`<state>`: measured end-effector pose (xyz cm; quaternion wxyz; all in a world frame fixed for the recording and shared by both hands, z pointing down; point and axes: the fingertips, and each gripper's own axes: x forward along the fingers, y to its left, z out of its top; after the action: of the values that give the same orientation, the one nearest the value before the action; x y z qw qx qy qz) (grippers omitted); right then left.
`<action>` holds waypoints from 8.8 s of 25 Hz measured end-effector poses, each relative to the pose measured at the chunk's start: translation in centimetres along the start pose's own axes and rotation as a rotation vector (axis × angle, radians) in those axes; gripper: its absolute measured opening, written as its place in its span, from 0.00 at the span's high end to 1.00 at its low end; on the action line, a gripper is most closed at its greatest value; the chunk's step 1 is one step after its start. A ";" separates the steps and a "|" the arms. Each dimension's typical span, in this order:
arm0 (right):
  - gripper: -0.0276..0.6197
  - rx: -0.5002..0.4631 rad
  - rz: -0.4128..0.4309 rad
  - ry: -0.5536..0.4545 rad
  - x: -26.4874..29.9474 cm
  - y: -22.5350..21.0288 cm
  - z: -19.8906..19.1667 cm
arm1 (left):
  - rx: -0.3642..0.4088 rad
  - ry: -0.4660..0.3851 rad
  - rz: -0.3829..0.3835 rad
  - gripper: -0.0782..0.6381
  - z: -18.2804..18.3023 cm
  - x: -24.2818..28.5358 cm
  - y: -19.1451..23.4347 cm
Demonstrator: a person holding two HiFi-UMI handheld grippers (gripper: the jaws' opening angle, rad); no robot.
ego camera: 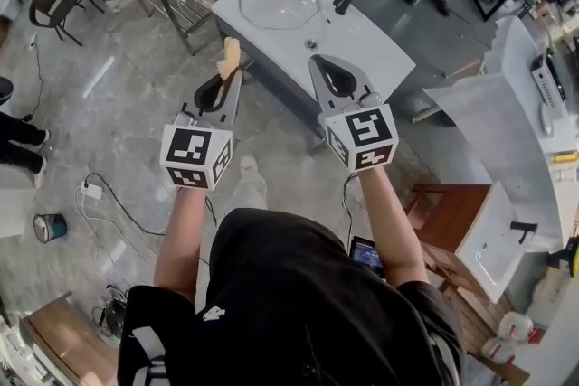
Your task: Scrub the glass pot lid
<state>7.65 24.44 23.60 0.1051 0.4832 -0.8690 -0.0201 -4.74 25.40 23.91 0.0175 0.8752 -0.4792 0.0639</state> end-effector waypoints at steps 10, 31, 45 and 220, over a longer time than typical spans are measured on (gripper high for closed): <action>0.96 0.020 -0.011 0.041 10.3 -3.2 1.5 | -0.006 0.039 -0.036 0.86 0.8 7.7 8.3; 0.96 0.021 -0.047 0.175 24.1 -5.2 -1.7 | -0.062 0.097 -0.096 0.86 -2.3 16.1 20.5; 0.96 0.021 -0.010 0.247 29.6 -8.7 -5.0 | -0.087 0.165 -0.107 0.86 -5.1 21.7 22.3; 0.59 -0.206 0.481 0.880 41.9 -14.4 -30.0 | 0.249 0.829 -0.580 0.86 -30.3 38.5 17.2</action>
<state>4.33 -16.54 57.73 0.5098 0.2194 -0.8225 0.1243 -1.54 -13.29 58.42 0.1183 0.8687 -0.1587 0.4541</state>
